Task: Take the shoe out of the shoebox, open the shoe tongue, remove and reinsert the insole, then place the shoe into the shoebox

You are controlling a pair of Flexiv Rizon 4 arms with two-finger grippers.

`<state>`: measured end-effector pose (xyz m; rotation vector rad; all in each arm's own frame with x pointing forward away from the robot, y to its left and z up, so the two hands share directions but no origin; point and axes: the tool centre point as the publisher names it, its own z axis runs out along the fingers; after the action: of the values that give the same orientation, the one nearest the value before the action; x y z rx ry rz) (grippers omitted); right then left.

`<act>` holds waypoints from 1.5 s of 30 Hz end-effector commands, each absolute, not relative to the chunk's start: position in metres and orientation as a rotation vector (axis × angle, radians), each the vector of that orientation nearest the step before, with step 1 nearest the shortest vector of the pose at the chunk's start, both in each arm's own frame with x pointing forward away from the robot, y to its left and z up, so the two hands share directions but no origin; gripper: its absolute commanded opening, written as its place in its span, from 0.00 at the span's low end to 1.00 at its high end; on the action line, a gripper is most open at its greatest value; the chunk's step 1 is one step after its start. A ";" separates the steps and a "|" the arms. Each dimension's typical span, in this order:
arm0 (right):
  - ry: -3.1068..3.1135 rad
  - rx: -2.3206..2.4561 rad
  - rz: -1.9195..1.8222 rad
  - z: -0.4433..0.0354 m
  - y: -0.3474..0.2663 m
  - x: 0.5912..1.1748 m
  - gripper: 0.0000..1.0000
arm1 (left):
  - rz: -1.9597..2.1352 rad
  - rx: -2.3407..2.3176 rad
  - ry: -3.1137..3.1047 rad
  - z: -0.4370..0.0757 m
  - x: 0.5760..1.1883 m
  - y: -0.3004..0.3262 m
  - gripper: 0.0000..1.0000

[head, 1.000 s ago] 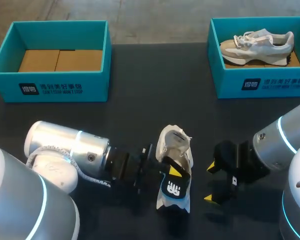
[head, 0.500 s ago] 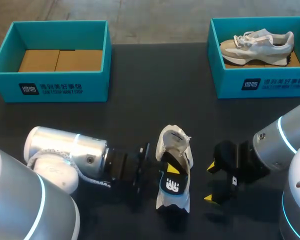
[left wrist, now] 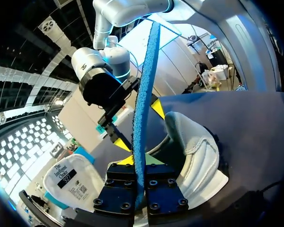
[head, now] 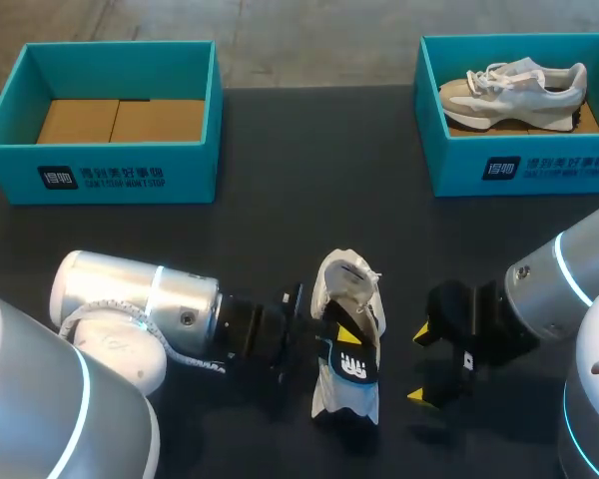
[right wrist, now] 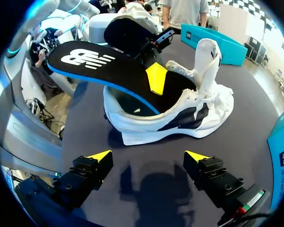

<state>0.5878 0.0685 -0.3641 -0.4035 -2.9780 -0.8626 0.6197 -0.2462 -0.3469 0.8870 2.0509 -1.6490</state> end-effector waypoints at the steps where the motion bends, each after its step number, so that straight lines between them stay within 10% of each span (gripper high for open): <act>1: -2.980 -0.405 -0.863 -0.363 0.068 0.586 1.00 | -1.650 0.890 2.051 -0.346 0.620 -0.249 0.00; 10: -2.980 -0.405 -0.863 -0.363 0.068 0.586 1.00 | -1.647 0.903 2.027 -0.334 0.612 -0.251 0.29; 28: -2.980 -0.405 -0.863 -0.363 0.068 0.586 1.00 | -1.563 0.963 2.065 -0.317 0.597 -0.257 0.25; 34: -2.980 -0.405 -0.863 -0.363 0.068 0.586 1.00 | -1.553 0.970 2.078 -0.318 0.595 -0.257 0.00; 45: -2.980 -0.405 -0.863 -0.363 0.068 0.586 1.00 | -1.590 0.983 2.028 -0.326 0.599 -0.254 0.00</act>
<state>0.5878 0.0685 -0.3641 -0.4035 -2.9780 -0.8626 0.5966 -0.2559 -0.3197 0.9844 2.0435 -1.5766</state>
